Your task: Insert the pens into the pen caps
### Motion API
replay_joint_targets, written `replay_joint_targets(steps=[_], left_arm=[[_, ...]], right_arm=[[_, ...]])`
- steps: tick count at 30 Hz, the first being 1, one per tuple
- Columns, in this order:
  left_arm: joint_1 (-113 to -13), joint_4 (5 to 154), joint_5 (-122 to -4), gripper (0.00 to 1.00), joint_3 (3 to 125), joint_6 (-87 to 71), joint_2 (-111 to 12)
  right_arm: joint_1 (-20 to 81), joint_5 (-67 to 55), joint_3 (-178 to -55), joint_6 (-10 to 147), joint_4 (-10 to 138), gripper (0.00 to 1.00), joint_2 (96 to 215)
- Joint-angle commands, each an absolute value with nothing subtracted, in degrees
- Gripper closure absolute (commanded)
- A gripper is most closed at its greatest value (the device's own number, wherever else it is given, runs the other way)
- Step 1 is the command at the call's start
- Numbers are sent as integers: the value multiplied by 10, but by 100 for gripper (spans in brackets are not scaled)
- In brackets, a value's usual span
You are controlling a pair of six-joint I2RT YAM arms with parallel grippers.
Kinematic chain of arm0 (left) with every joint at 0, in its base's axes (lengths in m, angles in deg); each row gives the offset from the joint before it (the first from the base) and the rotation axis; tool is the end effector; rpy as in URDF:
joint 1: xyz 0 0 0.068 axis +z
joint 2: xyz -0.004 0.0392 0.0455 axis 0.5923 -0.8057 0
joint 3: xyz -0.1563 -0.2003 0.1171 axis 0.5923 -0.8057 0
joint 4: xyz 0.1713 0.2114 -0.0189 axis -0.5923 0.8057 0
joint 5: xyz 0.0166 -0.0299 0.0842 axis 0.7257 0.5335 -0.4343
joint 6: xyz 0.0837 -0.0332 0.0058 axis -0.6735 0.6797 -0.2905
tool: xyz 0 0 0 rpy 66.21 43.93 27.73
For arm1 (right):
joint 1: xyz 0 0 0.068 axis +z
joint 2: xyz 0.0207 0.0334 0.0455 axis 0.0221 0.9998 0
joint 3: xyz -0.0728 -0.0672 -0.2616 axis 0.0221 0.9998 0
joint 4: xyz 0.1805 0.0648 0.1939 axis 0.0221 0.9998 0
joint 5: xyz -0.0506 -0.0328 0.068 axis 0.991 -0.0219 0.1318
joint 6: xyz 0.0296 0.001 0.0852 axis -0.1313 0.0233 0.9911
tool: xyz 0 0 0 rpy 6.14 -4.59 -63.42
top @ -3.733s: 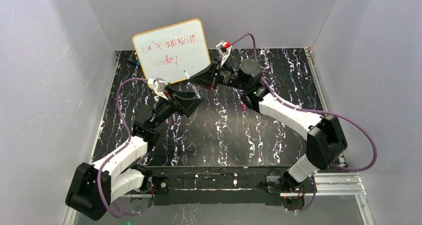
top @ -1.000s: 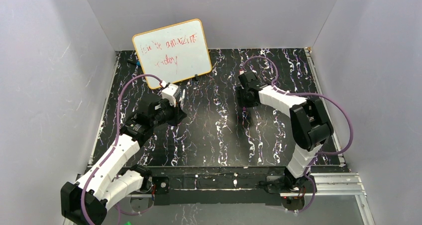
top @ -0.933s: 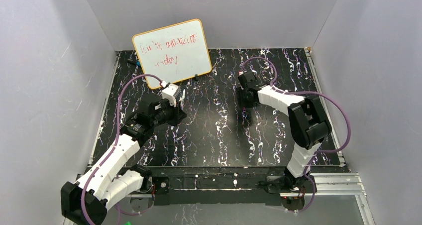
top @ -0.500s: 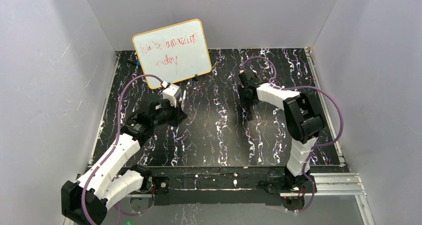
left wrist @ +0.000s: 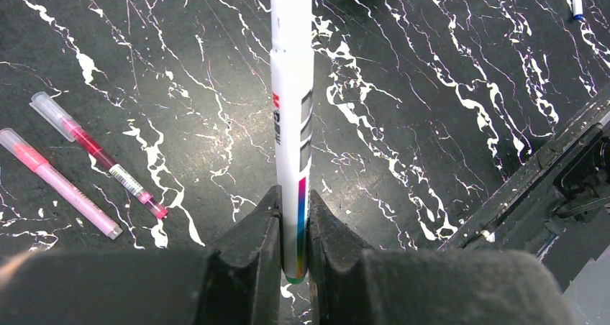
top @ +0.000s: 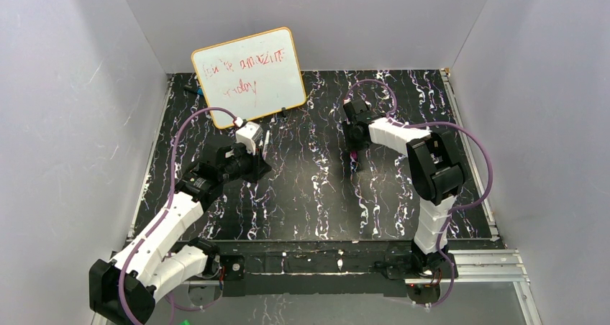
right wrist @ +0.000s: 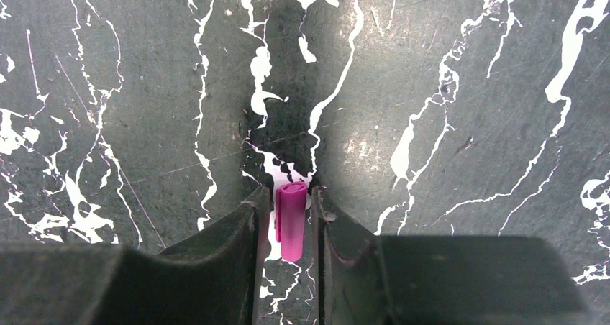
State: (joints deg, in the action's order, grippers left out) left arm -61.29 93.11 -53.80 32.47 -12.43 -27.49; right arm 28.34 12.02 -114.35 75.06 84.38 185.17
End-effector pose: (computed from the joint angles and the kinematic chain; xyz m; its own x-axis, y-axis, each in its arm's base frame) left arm 0.2246 -0.1311 0.2732 -0.4439 0.0775 -0.8927 0.6006 0.7651 -0.2322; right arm 0.3973 0.1860 0.1329 -0.8138 -0.1636 -0.5576 -0.1757 0.9839 -0.0322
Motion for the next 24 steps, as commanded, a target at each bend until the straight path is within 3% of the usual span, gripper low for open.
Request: replay_joint_targets(steps=[1,15,24], left_arm=[[-613,939,-526,100,323,-129,-275],[-613,939,-527,100,322,-129,-275],[-613,939,-518,100,323,-127,-287]], right_arm=[[282,126,-1158,747,853,67,1847],[282,135,-1153,747,860,92,1825],[282,90,-1159,761,832,94,1745]])
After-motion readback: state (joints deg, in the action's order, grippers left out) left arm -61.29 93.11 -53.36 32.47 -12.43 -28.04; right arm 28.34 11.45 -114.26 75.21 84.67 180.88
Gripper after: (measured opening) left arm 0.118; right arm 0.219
